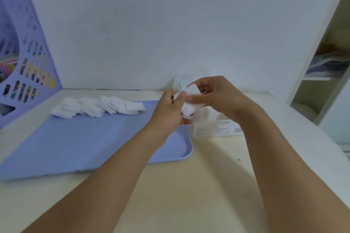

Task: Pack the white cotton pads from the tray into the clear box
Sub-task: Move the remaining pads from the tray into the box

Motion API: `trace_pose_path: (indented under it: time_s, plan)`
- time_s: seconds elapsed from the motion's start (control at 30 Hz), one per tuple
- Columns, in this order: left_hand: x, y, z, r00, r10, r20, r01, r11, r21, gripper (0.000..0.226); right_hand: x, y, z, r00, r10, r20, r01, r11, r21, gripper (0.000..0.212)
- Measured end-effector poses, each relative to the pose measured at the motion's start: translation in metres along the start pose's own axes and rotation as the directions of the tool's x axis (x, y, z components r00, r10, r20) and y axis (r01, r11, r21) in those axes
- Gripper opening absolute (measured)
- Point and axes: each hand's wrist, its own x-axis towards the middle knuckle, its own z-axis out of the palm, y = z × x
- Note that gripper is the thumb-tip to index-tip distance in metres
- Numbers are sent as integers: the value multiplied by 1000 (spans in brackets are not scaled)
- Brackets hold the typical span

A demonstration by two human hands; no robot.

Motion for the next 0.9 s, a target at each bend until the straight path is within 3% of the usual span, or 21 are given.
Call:
trace_pose_path:
  time_s: [0.1, 0.2, 0.27, 0.37, 0.43, 0.5, 0.57, 0.63, 0.77, 0.9]
  plan:
    - [0, -2, -1, 993, 117, -26, -115, 992, 59, 12, -4, -3, -10, 995, 64, 74, -67, 997, 43, 29]
    - [-1, -2, -1, 960, 277, -33, -267, 946, 183, 14, -3, -3, -13, 989, 130, 72, -130, 992, -2, 57]
    - [-1, -4, 0, 955, 293, -48, -275, 934, 229, 21, -4, -5, -17, 986, 168, 13, -168, 986, -26, 60]
    - [-1, -12, -3, 957, 290, 20, -277, 888, 367, 31, -7, -3, -36, 950, 249, -191, -262, 964, -50, 45]
    - [-1, -17, -5, 910, 385, 158, -401, 711, 578, 32, -9, 1, -50, 915, 289, -282, -323, 943, -79, 39]
    - [-2, -22, -7, 837, 437, 330, -533, 511, 674, 21, -11, 3, -52, 898, 351, -264, -398, 904, -154, 34]
    - [-2, -25, -9, 808, 388, 444, -586, 447, 676, 18, -9, 3, -45, 888, 396, -234, -453, 842, -293, 38]
    - [0, -30, -12, 801, 319, 507, -598, 408, 690, 29, -7, 3, -36, 879, 414, -237, -477, 763, -436, 40]
    - [1, -34, -11, 821, 219, 527, -571, 324, 754, 34, -5, 7, -31, 868, 448, -215, -484, 667, -566, 40]
    - [2, -35, -9, 822, 238, 518, -570, 332, 752, 31, -3, 13, -26, 855, 440, -274, -498, 549, -671, 39]
